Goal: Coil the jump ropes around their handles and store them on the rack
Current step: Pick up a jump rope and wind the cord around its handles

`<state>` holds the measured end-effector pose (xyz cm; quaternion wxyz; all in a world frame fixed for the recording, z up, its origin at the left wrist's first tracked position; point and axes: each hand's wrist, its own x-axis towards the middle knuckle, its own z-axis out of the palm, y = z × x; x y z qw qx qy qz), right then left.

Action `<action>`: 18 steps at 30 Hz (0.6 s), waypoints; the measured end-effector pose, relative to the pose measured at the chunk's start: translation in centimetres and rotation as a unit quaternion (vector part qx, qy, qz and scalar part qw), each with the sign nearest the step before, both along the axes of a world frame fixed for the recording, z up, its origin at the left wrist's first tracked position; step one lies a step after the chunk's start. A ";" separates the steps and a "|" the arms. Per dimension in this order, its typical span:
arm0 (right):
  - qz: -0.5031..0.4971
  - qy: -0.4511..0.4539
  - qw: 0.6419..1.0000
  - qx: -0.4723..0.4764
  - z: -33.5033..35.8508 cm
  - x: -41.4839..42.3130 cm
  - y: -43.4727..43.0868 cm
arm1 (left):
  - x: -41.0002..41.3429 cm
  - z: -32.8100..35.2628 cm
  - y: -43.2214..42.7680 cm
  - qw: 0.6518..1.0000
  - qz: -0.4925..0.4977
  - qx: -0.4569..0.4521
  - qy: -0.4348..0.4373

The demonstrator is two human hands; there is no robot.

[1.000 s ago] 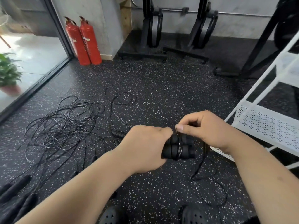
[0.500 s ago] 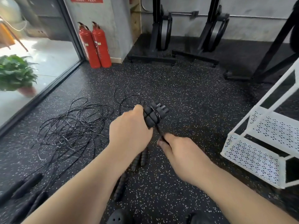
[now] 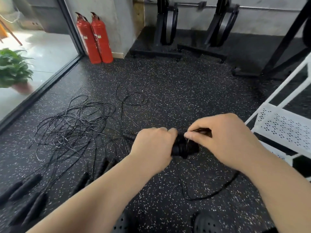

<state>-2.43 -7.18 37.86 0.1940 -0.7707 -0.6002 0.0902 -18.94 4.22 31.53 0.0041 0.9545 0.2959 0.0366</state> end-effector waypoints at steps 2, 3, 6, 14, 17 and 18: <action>-0.013 0.061 0.998 -0.019 0.2 1.4 -0.1 | 0.4 0.3 -0.3 0.999 -0.040 0.007 -0.009; -0.012 0.086 0.996 -0.030 0.2 1.8 -0.1 | 0.6 0.4 -0.5 0.998 -0.058 0.009 -0.009; 0.006 0.145 0.988 -0.052 -0.1 2.6 -0.1 | 0.9 0.4 -0.8 0.995 -0.099 0.006 0.002; 0.125 0.013 0.992 0.014 0.5 0.7 -1.4 | 1.5 -1.0 0.3 0.973 0.117 -0.167 0.108; 0.167 -0.063 0.983 0.032 0.3 -0.8 -1.8 | 1.4 -1.6 2.5 0.955 0.150 -0.242 0.087; 0.173 -0.073 0.981 0.045 0.2 -1.0 -1.7 | 1.2 -1.5 3.2 0.949 0.157 -0.264 0.074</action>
